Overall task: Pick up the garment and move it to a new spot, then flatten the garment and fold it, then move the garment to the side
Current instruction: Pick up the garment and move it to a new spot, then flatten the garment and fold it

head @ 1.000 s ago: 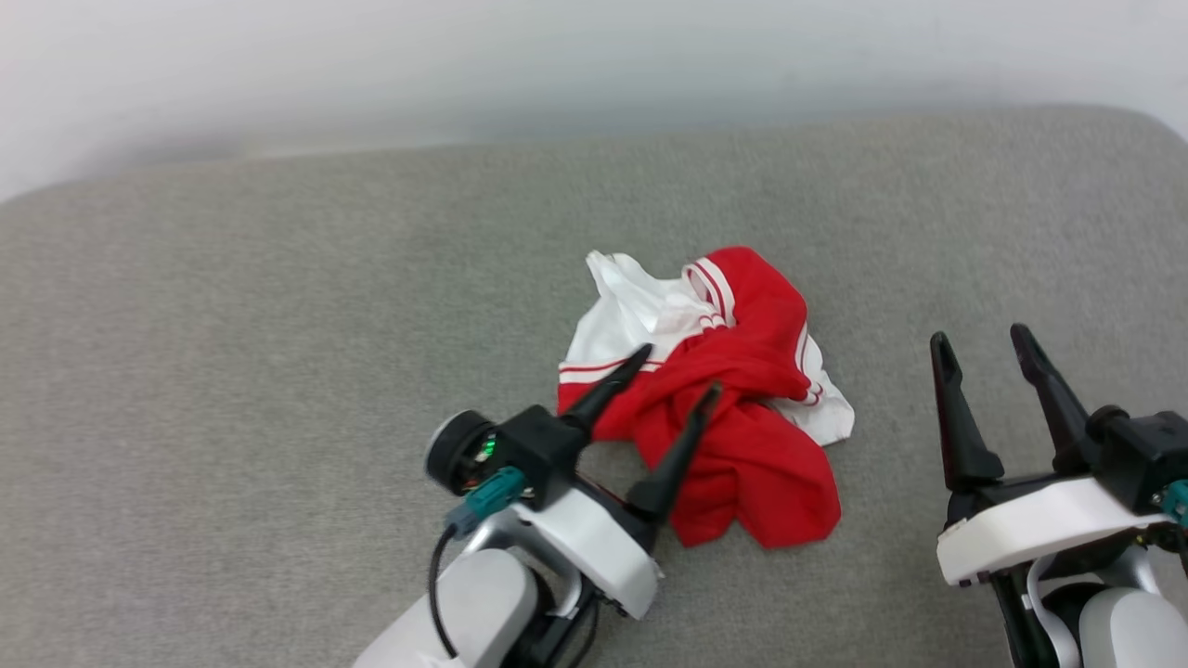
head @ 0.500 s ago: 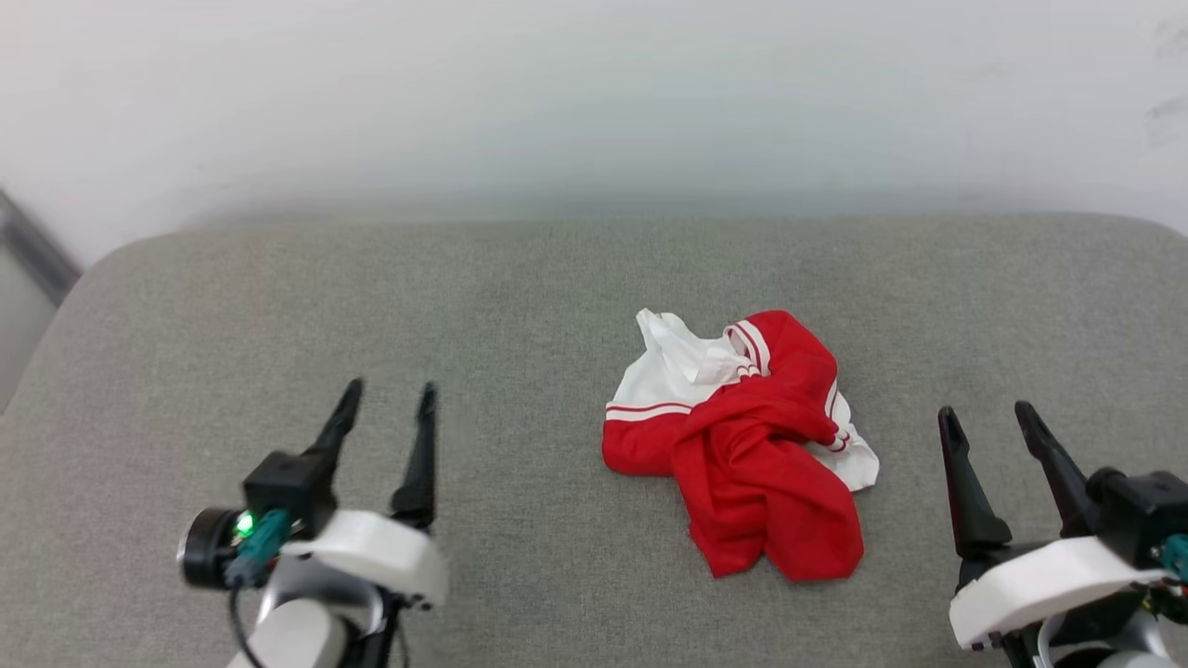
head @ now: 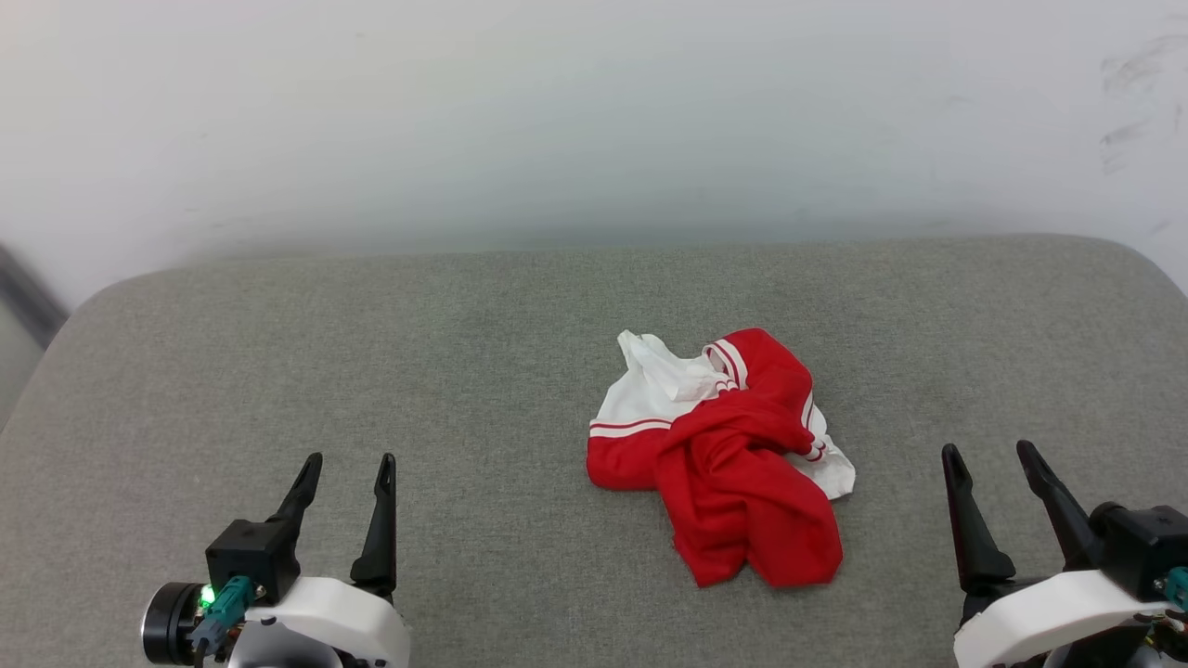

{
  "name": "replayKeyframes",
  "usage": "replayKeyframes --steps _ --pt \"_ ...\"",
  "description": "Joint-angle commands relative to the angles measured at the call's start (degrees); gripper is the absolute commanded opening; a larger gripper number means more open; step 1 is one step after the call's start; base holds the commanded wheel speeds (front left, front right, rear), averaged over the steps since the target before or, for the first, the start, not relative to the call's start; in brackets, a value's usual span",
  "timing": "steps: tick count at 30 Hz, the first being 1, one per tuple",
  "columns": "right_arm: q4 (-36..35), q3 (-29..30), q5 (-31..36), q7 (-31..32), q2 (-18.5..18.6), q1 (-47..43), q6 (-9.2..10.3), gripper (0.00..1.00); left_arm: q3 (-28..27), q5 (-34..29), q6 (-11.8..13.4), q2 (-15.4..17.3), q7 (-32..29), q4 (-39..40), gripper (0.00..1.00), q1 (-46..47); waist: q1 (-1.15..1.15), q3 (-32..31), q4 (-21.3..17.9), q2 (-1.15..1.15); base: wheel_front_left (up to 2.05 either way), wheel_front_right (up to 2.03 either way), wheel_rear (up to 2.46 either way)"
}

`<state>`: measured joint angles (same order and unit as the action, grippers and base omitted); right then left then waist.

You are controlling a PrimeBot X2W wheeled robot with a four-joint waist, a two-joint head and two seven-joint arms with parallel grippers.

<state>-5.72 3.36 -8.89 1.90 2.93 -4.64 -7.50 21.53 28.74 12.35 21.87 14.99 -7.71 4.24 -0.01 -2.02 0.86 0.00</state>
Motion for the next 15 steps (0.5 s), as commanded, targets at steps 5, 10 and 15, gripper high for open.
replayKeyframes --steps 5,10,15 --pt "-0.23 -0.09 -0.4 -0.08 -0.07 -0.37 0.02 1.0 0.26 -0.21 0.17 0.33 -0.1 0.36 1.0 -0.28 0.01 -0.09 -0.08 0.0 0.0 0.0 0.0" --pt "-0.26 0.03 -0.48 -0.18 -0.07 -0.46 0.02 1.0 0.76 -0.28 0.06 0.35 -0.44 0.43 1.0 0.42 0.01 0.05 0.17 0.0 0.0 0.0 0.0" --pt "-0.52 0.21 -0.63 0.0 -0.07 0.0 0.02 1.0 2.1 -0.12 -2.14 0.23 -1.69 0.62 1.0 3.56 0.01 0.99 0.59 0.0 0.0 0.0 0.0"
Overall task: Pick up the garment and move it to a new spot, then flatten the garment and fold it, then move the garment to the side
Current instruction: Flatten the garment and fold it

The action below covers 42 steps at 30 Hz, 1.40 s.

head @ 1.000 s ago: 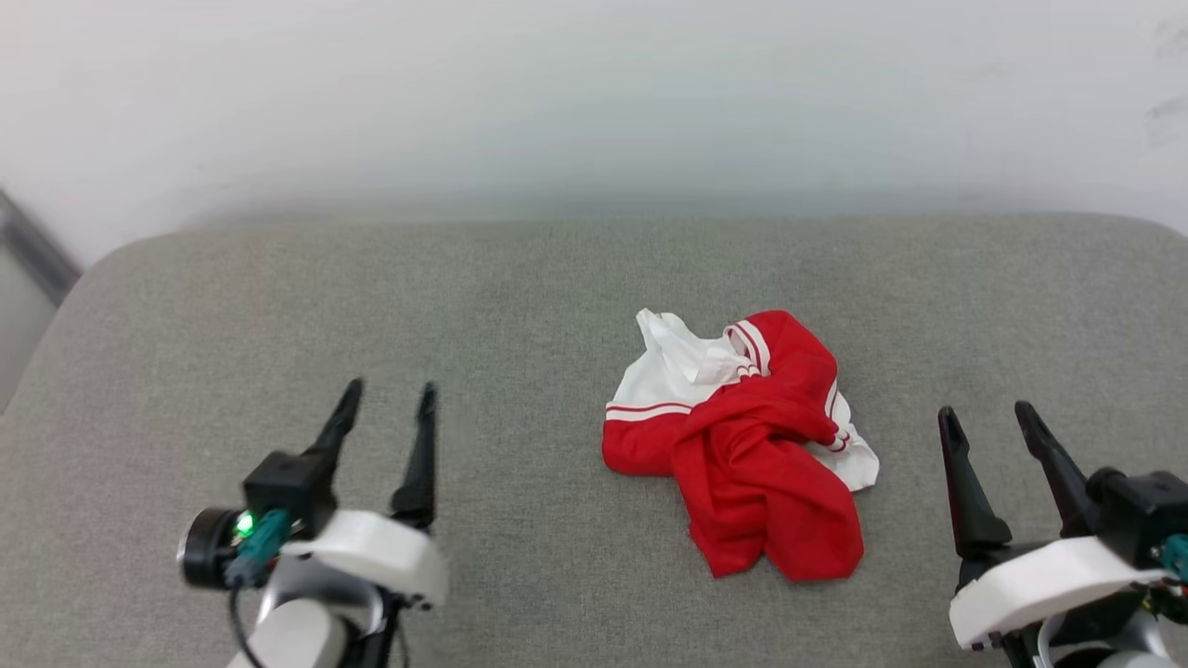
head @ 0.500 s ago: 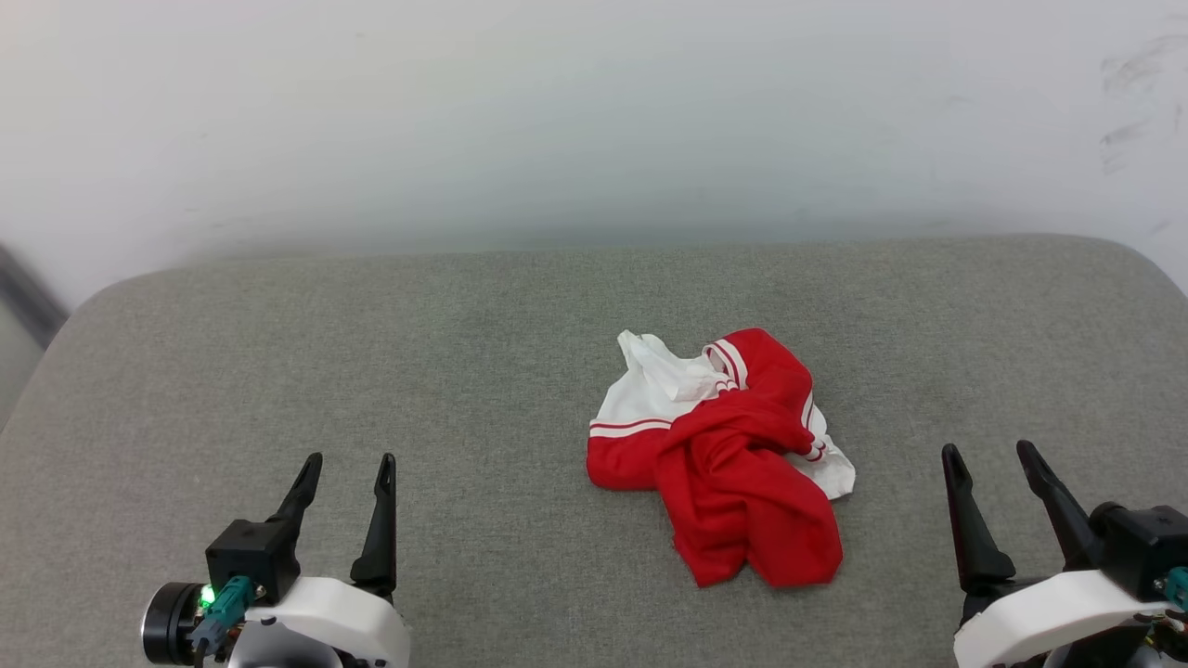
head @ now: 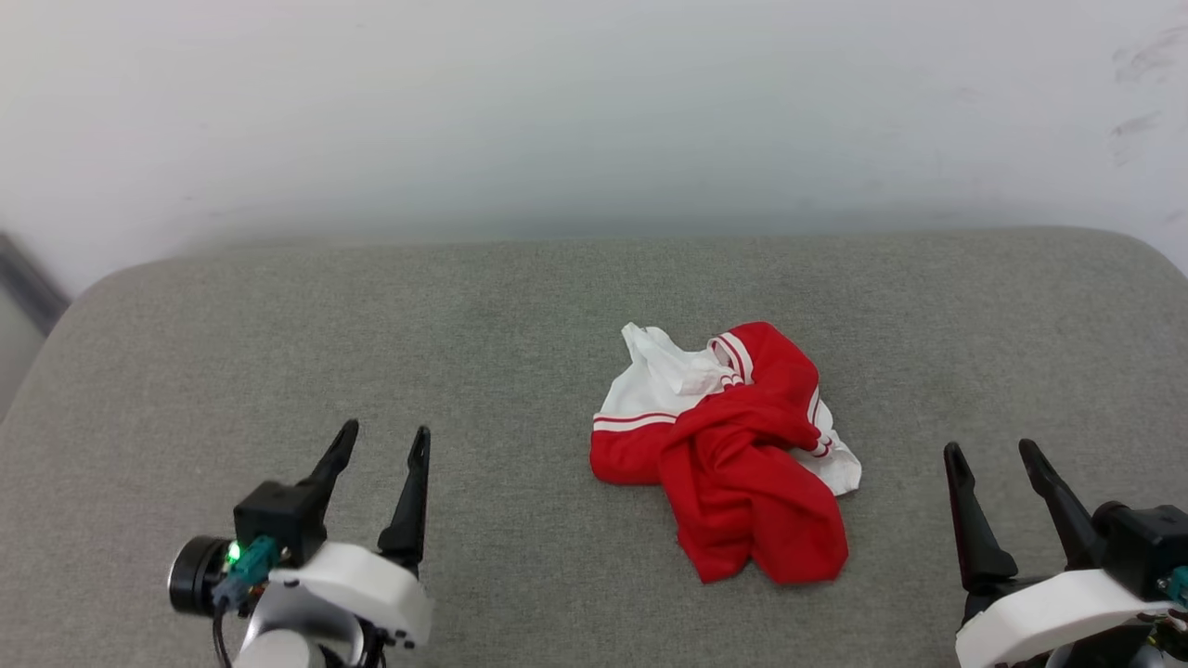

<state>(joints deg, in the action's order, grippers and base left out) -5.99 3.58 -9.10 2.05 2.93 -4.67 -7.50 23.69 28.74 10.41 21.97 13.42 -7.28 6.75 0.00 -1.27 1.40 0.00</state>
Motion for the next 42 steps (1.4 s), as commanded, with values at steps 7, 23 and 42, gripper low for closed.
replayKeyframes --steps 7,23,42 --pt "-1.04 -1.07 0.03 -0.03 -0.06 2.13 0.02 1.0 2.14 0.14 -4.58 -0.38 -6.71 -1.12 1.0 13.59 0.0 4.27 -1.88 0.0 0.0 0.0 0.0" --pt "0.98 -2.63 -1.34 -2.53 -0.07 7.58 0.02 1.0 9.9 3.7 -15.82 -5.38 -29.94 -23.32 1.0 42.07 0.0 16.48 -10.26 0.0 0.0 0.0 0.0" --pt "7.46 -4.46 -4.36 -7.36 -0.07 11.73 0.02 1.0 25.08 13.84 -18.0 -4.95 -49.93 -39.77 0.0 45.4 0.0 21.11 -13.31 0.0 0.0 0.0 0.0"
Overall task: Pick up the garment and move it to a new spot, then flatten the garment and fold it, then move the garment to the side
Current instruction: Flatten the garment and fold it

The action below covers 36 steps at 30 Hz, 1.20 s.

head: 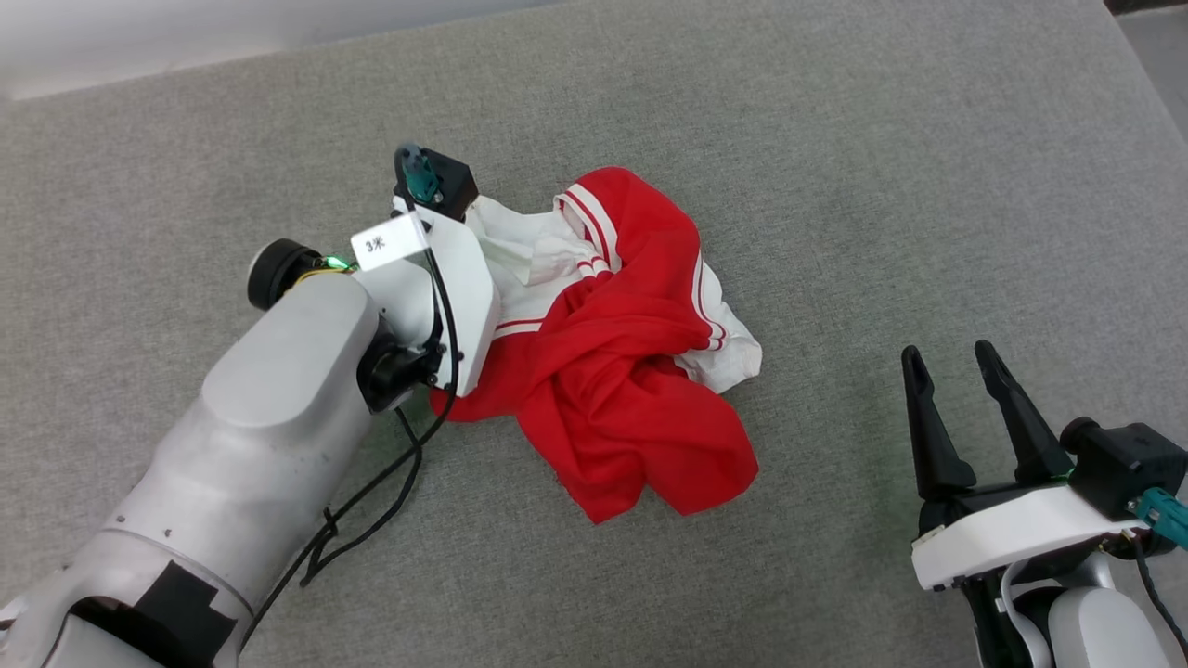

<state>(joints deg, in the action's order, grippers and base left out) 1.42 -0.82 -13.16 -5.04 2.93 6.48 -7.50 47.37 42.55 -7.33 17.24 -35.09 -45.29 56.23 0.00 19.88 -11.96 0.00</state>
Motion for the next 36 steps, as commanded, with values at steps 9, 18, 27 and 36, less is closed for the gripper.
replayKeyframes --steps 9,18,27,36 --pt "0.97 1.78 0.32 0.97 -0.07 -1.25 0.02 1.0 2.01 0.09 -0.14 -0.07 17.69 1.79 0.0 -1.09 0.0 -6.04 4.77 0.0 0.0 0.0 0.0" --pt "-1.6 4.31 0.77 4.02 -0.07 -5.24 0.02 1.0 -0.99 -0.03 5.02 6.99 27.05 15.64 0.0 -9.91 0.0 -12.12 11.08 0.0 0.0 0.0 0.0" --pt "-4.42 5.73 1.2 6.24 -0.06 -7.88 0.02 1.0 -2.78 3.63 16.35 16.35 27.94 35.31 0.0 -31.43 0.0 -14.18 13.73 0.0 0.0 0.0 0.0" --pt "-5.61 5.32 1.69 8.01 -0.06 -8.76 0.02 1.0 -2.2 10.01 22.32 17.48 28.29 40.95 0.0 -48.83 0.0 -15.63 14.43 0.0 0.0 0.0 0.0"
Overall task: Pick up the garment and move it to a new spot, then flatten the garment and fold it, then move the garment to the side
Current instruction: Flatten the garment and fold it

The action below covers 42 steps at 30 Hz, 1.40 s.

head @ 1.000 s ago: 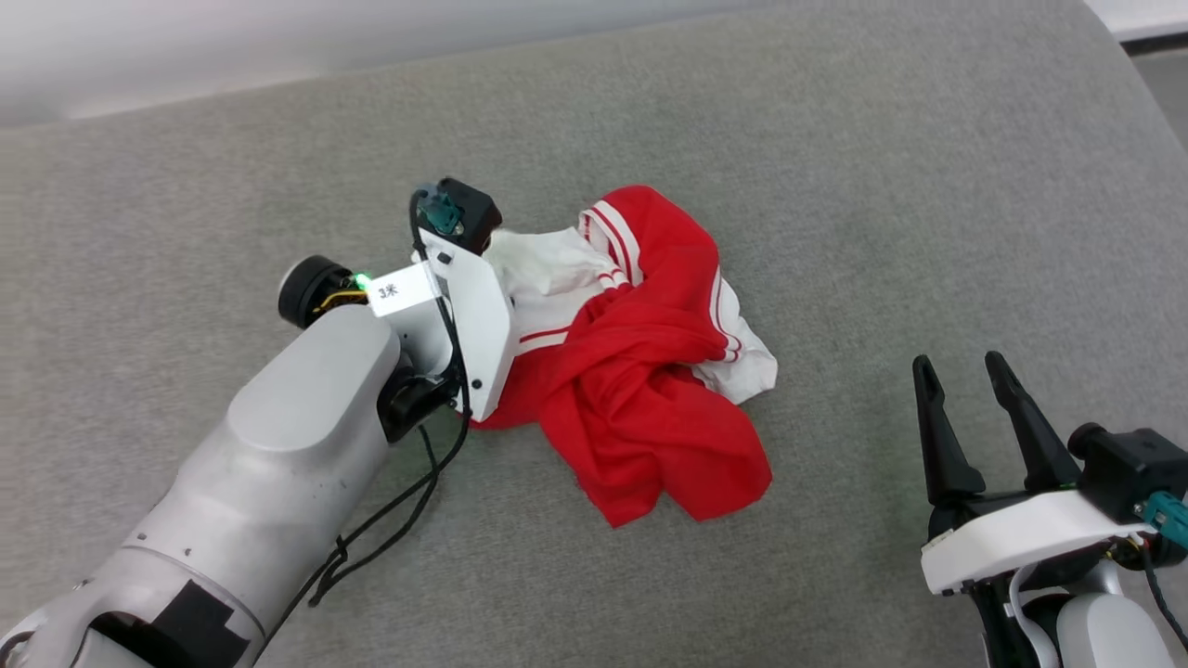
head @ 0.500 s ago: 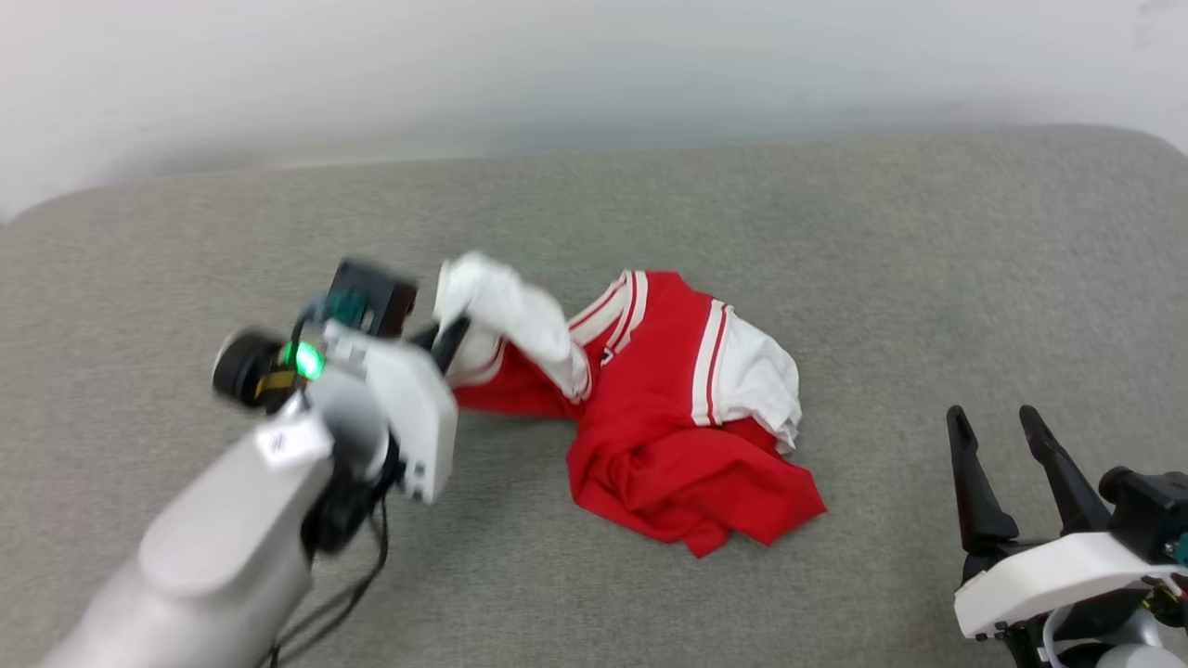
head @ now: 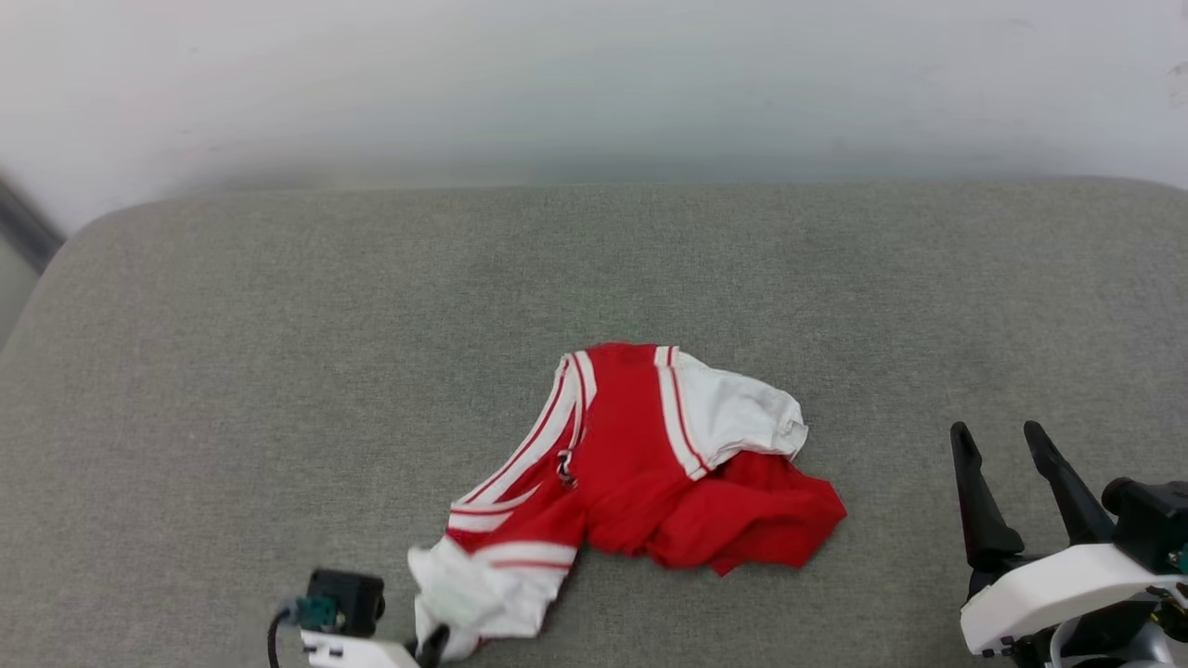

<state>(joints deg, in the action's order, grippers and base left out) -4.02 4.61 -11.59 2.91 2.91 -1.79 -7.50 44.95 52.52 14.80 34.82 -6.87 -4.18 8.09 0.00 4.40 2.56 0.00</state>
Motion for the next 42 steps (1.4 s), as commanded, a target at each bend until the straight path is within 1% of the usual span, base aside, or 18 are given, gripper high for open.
replayKeyframes --steps 1,2,3,4,5,9,15,18,22,29,35,39,42 --pt "-0.13 -0.2 0.14 0.18 -0.04 -0.48 0.02 1.0 0.37 0.44 0.29 -0.29 0.15 -0.45 0.0 -1.64 0.0 -0.41 -0.18 0.0 0.0 0.0 0.0" --pt "-0.15 -0.3 0.16 0.29 -0.04 -0.56 0.02 1.0 0.16 1.04 0.46 -0.73 0.7 -0.7 0.0 -2.36 0.0 -0.67 -0.26 0.0 0.0 0.0 0.0" --pt "-0.22 -0.37 0.16 0.4 -0.04 -0.7 0.02 1.0 0.16 1.41 0.44 -0.95 0.9 -1.1 0.21 -3.12 0.0 -0.88 -0.37 0.0 0.0 0.0 0.0" --pt "-0.29 -0.42 0.15 0.39 -0.04 -0.89 0.02 1.0 0.31 1.65 0.49 -1.14 0.95 -1.42 0.46 -3.7 0.0 -1.08 -0.46 0.0 0.0 0.0 0.0" --pt "-0.33 -0.55 0.14 0.47 -0.04 -1.01 0.02 1.0 0.17 2.02 0.41 -1.59 1.36 -1.51 1.0 -4.07 0.0 -1.34 -0.58 0.0 0.0 0.0 0.0" --pt "-0.81 -0.22 0.15 0.76 -0.04 -1.75 0.02 1.0 -1.43 0.97 1.42 -2.23 5.16 -1.1 1.0 -3.49 0.0 -2.33 -0.86 0.0 0.0 0.0 0.0" --pt "-1.0 0.05 -0.23 1.14 -0.04 -2.7 0.02 1.0 -4.66 -2.94 4.54 -1.84 13.11 0.81 1.0 -1.75 0.0 -3.83 -1.24 0.0 0.0 0.0 0.0" --pt "-1.0 0.26 -0.49 1.29 -0.04 -3.14 0.02 1.0 -5.6 -4.62 5.75 -1.54 15.81 2.29 1.0 -1.25 0.0 -4.48 -1.54 0.0 0.0 0.0 0.0" --pt "-1.21 0.65 -0.69 1.41 -0.04 -3.3 0.02 1.0 -7.32 -6.81 8.02 -1.38 19.03 4.57 1.0 -0.81 0.0 -4.89 -1.94 0.0 0.0 0.0 0.0" --pt "-1.67 1.71 -0.52 1.58 -0.04 -3.4 0.02 1.0 -9.65 -10.01 11.37 -0.8 21.11 8.53 1.0 -1.67 0.0 -4.95 -2.13 0.0 0.0 0.0 0.0" --pt "-0.8 3.89 -1.38 2.49 -0.04 -2.2 0.02 1.0 -10.54 -10.66 12.42 -0.28 21.29 10.42 1.0 -1.75 0.0 -4.13 -1.32 0.0 0.0 0.0 0.0" --pt "2.31 5.48 -2.31 5.77 -0.05 0.66 0.02 1.0 -11.7 -11.3 12.73 -0.45 21.59 11.9 1.0 -0.76 0.0 -2.32 0.35 0.0 0.0 0.0 0.0" --pt "6.23 6.19 -2.95 10.89 -0.05 4.16 0.02 1.0 -12.55 -11.9 12.4 -0.93 21.72 12.76 1.0 -0.2 0.0 -0.54 1.95 0.0 0.0 0.0 0.0"
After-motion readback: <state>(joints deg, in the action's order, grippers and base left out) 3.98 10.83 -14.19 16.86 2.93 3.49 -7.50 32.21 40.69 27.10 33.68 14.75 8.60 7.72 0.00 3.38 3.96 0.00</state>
